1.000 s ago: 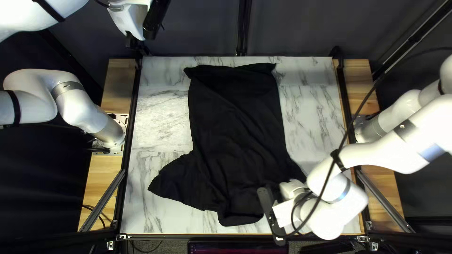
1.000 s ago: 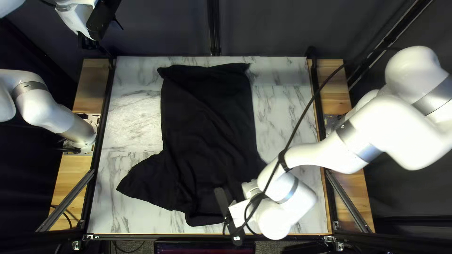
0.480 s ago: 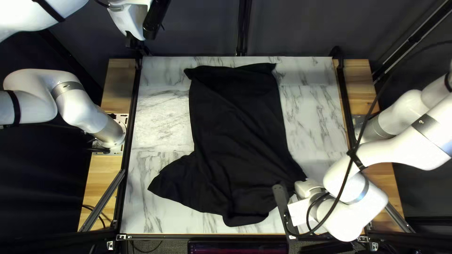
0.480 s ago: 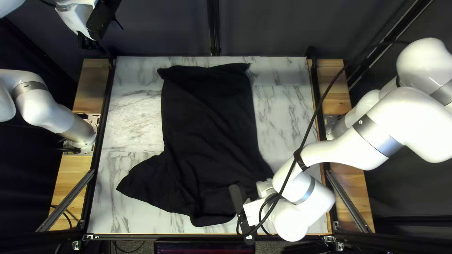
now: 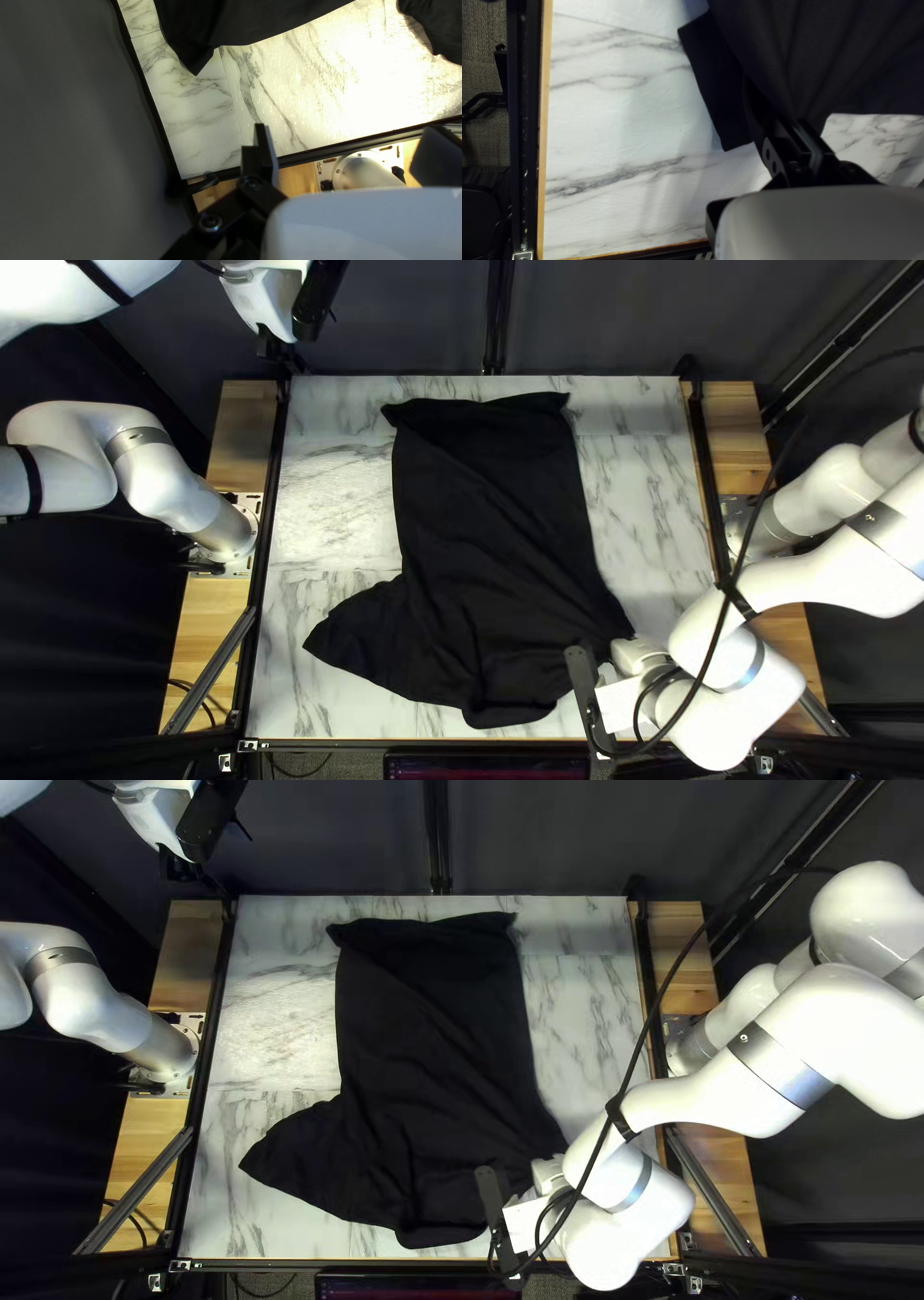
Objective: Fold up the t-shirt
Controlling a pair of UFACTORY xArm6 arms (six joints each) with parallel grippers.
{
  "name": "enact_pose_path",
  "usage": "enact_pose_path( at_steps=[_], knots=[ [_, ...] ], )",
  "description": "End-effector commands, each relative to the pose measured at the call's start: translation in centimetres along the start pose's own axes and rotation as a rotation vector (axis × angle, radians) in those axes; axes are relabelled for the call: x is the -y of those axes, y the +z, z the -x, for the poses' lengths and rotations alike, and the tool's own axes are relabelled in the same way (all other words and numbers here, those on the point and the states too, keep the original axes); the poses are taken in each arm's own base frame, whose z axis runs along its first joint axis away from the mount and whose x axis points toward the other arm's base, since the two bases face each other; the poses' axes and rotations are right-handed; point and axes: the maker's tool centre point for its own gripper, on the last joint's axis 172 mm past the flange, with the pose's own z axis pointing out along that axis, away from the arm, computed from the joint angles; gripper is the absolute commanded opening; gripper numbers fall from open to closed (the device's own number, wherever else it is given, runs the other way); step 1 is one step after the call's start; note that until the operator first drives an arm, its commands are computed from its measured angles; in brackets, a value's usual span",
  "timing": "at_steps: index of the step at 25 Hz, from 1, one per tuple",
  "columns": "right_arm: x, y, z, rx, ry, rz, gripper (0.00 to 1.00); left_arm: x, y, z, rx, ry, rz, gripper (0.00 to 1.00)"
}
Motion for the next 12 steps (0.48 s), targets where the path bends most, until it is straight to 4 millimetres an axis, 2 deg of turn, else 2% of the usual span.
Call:
enact_pose_path(
  at_steps=[1, 8, 9, 10, 12],
  knots=[
    [0.1, 0.4, 0.4, 0.006, 0.003, -0.011, 0.00, 0.0, 0.0, 0.0, 0.000, 0.000, 0.000, 1.00],
    [0.2, 0.0, 0.1, 0.008, -0.001, -0.021, 0.02, 0.0, 0.0, 0.0, 0.000, 0.000, 0.000, 1.00],
    [0.2, -0.1, 0.1, 0.005, -0.002, -0.023, 0.94, 0.0, 0.0, 0.0, 0.000, 0.000, 0.000, 1.00],
    [-0.2, -0.4, 0.0, -0.003, -0.004, -0.029, 1.00, 0.0, 0.0, 0.0, 0.000, 0.000, 0.000, 1.00],
    [-0.8, -0.8, -0.2, -0.015, -0.005, -0.032, 1.00, 0.0, 0.0, 0.0, 0.000, 0.000, 0.000, 1.00]
  ],
)
